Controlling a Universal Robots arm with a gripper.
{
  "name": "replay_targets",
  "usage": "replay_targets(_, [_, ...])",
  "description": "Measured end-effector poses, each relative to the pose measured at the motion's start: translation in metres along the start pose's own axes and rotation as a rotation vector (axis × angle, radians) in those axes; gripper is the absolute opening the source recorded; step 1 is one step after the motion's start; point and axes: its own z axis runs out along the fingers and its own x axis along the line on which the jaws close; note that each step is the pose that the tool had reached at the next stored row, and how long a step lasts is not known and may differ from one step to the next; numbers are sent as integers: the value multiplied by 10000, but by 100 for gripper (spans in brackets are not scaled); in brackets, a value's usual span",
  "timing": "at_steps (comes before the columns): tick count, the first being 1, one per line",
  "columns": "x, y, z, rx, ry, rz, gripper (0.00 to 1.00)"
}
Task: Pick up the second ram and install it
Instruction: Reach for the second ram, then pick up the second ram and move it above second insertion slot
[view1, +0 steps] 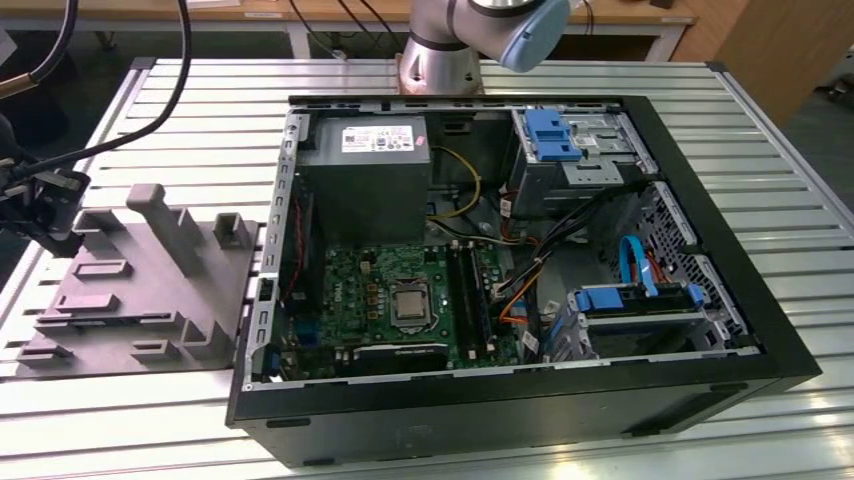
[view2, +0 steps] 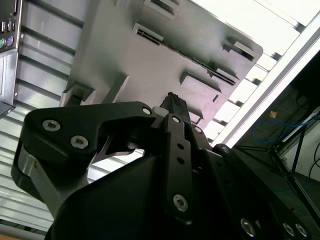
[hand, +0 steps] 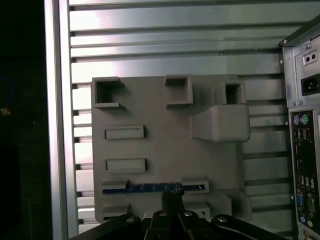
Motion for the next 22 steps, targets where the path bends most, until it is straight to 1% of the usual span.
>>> replay_targets(14, [0,0,4,0,2,-34,10])
replay_targets(18, [0,-1,4,-5,11,-233,10])
replay_targets(22, [0,-1,4,-14,28,-593,10])
